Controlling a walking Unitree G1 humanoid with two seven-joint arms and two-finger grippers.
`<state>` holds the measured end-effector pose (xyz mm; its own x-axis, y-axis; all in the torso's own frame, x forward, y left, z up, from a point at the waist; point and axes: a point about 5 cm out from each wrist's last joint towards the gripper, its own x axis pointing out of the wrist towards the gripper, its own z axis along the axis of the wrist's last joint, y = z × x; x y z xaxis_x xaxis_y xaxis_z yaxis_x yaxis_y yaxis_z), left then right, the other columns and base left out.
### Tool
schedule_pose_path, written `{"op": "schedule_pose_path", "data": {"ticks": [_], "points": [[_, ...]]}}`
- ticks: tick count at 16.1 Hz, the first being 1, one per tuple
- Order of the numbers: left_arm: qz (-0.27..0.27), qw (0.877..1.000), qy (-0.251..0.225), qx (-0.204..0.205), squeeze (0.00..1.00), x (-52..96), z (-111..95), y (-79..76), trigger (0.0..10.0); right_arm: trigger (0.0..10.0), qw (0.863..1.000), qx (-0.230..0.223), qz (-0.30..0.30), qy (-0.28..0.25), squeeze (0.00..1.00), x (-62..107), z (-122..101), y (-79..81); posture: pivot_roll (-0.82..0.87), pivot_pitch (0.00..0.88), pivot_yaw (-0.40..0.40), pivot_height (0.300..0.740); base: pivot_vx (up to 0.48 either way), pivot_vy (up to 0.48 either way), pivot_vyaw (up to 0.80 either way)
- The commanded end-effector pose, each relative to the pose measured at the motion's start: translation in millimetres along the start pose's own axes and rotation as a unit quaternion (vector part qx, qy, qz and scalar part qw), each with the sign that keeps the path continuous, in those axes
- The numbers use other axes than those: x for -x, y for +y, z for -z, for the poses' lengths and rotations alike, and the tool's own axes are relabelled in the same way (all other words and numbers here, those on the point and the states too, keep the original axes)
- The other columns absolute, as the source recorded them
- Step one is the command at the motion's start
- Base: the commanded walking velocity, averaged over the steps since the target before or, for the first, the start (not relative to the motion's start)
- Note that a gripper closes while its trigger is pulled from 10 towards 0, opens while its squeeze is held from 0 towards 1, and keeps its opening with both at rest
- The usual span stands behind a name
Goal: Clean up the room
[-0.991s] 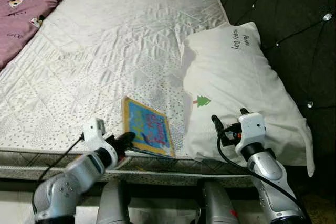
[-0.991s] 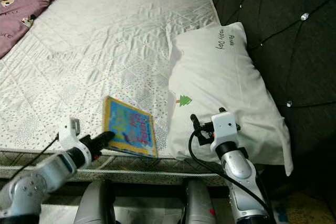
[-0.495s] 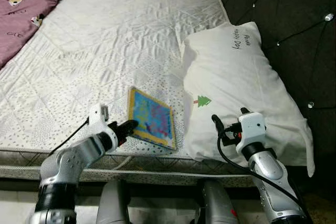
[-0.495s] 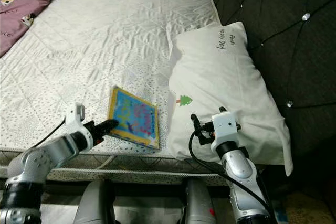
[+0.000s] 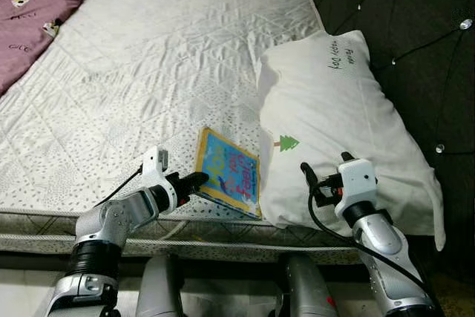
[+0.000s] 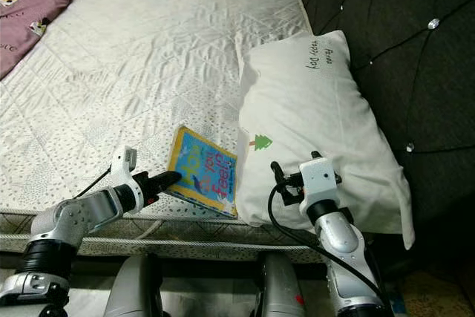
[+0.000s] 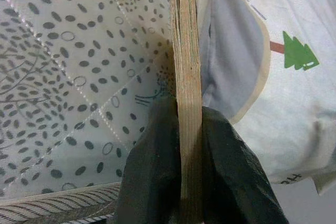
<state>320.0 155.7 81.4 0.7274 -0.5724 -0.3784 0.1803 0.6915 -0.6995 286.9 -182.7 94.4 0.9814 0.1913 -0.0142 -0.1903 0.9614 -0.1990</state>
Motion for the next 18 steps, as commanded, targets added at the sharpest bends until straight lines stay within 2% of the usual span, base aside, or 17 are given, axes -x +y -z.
{"op": "schedule_pose_path", "data": {"ticks": [1, 2, 3, 8, 10, 14, 18], "points": [[-0.009, 1.000, -0.004, -0.009, 0.00, 2.7, -5.2, 6.8, 10.0, 10.0, 1.000, 0.005, 0.004, -0.003, 0.00, 4.2, -1.0, -2.7, -0.04, 0.104, -0.034, 0.574, 0.000, 0.000, 0.00], [-0.015, 1.000, -0.008, -0.009, 0.56, 4.0, -7.2, 9.9, 10.0, 10.0, 1.000, 0.005, 0.003, -0.003, 0.00, 5.0, -0.5, -2.1, -0.04, 0.106, -0.035, 0.574, 0.000, 0.000, 0.00], [-0.020, 1.000, -0.013, -0.011, 1.00, 5.4, -9.9, 13.5, 10.0, 10.0, 1.000, 0.005, 0.002, -0.002, 0.00, 5.6, -0.2, -1.4, -0.05, 0.108, -0.034, 0.574, 0.000, 0.000, 0.00], [-0.055, 0.997, -0.043, -0.015, 1.00, 11.0, -24.7, 29.3, 10.0, 10.0, 1.000, 0.005, 0.001, -0.002, 0.00, 5.3, -1.2, -1.1, -0.05, 0.112, -0.036, 0.574, 0.000, 0.000, 0.00], [-0.085, 0.994, -0.067, -0.014, 1.00, 14.8, -32.6, 39.5, 10.0, 10.0, 1.000, 0.006, 0.001, -0.001, 0.00, 5.9, -0.9, -1.5, -0.05, 0.112, -0.036, 0.574, 0.000, 0.000, 0.00], [-0.102, 0.993, -0.051, -0.041, 1.00, 13.8, -26.0, 44.6, 10.0, 10.0, 1.000, 0.006, 0.000, -0.001, 0.00, 6.0, -1.1, -1.1, -0.05, 0.111, -0.035, 0.574, 0.000, 0.000, 0.00], [-0.121, 0.988, -0.081, -0.057, 1.00, 10.5, -22.8, 43.6, 10.0, 10.0, 1.000, 0.005, -0.002, -0.001, 0.00, 5.1, -0.7, 0.0, -0.04, 0.108, -0.034, 0.574, 0.000, 0.000, 0.00]]}}
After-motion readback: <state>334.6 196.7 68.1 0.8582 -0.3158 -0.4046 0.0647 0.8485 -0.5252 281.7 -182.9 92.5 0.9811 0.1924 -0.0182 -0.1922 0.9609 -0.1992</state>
